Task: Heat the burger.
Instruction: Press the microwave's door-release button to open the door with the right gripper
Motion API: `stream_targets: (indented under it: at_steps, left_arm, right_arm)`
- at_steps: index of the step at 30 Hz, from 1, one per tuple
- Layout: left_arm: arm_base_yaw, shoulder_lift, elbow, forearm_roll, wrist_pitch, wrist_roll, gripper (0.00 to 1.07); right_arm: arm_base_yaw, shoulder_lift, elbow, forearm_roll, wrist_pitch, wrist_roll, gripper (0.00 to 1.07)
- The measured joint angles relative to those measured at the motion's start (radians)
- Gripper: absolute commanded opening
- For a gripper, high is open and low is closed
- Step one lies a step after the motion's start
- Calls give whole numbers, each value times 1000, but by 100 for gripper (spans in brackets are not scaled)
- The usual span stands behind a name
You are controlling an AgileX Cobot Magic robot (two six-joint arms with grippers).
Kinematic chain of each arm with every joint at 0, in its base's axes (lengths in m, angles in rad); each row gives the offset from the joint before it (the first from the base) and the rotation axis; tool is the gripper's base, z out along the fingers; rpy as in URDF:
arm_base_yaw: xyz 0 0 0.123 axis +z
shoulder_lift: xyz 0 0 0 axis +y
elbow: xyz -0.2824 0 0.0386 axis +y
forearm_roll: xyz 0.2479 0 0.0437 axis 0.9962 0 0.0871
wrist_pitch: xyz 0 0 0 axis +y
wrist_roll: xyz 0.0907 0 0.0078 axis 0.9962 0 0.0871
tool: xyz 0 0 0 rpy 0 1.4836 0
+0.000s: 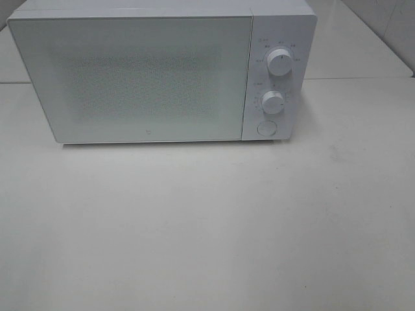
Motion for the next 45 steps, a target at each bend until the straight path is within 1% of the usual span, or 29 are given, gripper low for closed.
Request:
stream_targets:
  at_steps: [2,4,5,10,13,15,16,18,20,21,27,31,32,33,35,36,37,38,39,40,41,42,43,45]
  left_arm:
    - [0,0,0,0,0,0,100]
    - [0,0,0,0,0,0,100]
    - [0,0,0,0,0,0,100]
    - [0,0,0,0,0,0,100]
    - [0,0,0,0,0,0,100]
    - [0,0,0,0,0,0,100]
    - [0,0,0,0,0,0,100]
    - [0,0,0,0,0,0,100]
    - [0,0,0,0,0,0,100]
    - [0,0,0,0,0,0,100]
    - [0,0,0,0,0,0,100]
    - [0,0,0,0,0,0,100]
    - [0,0,0,0,0,0,100]
    - [0,0,0,0,0,0,100]
    - [0,0,0,0,0,0,100]
    - [0,0,0,0,0,0,100]
    - [0,0,0,0,0,0,100]
    - [0,0,0,0,0,0,100]
    - [0,0,0,0,0,0,100]
    - [0,0,0,0,0,0,100]
    - [0,0,0,0,0,0,100]
    - [0,0,0,0,0,0,100]
    - [0,0,0,0,0,0,100]
    - [0,0,0,0,0,0,100]
  right_arm:
    - [0,22,0,0,-22,0,76]
    - [0,102,0,0,-97,-1,76]
    - [0,102,0,0,-97,-1,76]
    - [0,234,0,0,-202,-1,76]
    - [0,257,0,0,-218,-1,76]
    - [0,342,0,0,-283,-1,76]
    - [0,342,0,0,-283,-1,76]
    - [0,402,0,0,-333,-1,76]
    - [0,418,0,0,-352,-1,76]
    - [0,460,0,0,-391,-1,76]
    - [0,558,0,0,-477,-1,76]
    - [0,628,0,0,-563,0,76]
    - [0,663,0,0,-613,0,76]
    - [0,663,0,0,-613,0,76]
    - [0,711,1,0,-700,0,76]
    - [0,711,1,0,-700,0,76]
    - [0,739,14,-8,-788,0,76]
    - [0,739,14,-8,-788,0,76]
    - [0,753,27,-13,-840,0,76]
    - [0,784,55,-23,-934,0,75]
    - [0,784,55,-23,-934,0,75]
    - [0,812,82,-23,-1026,0,75]
    - [0,812,82,-23,-1026,0,75]
    - [0,849,120,-23,-1160,0,75]
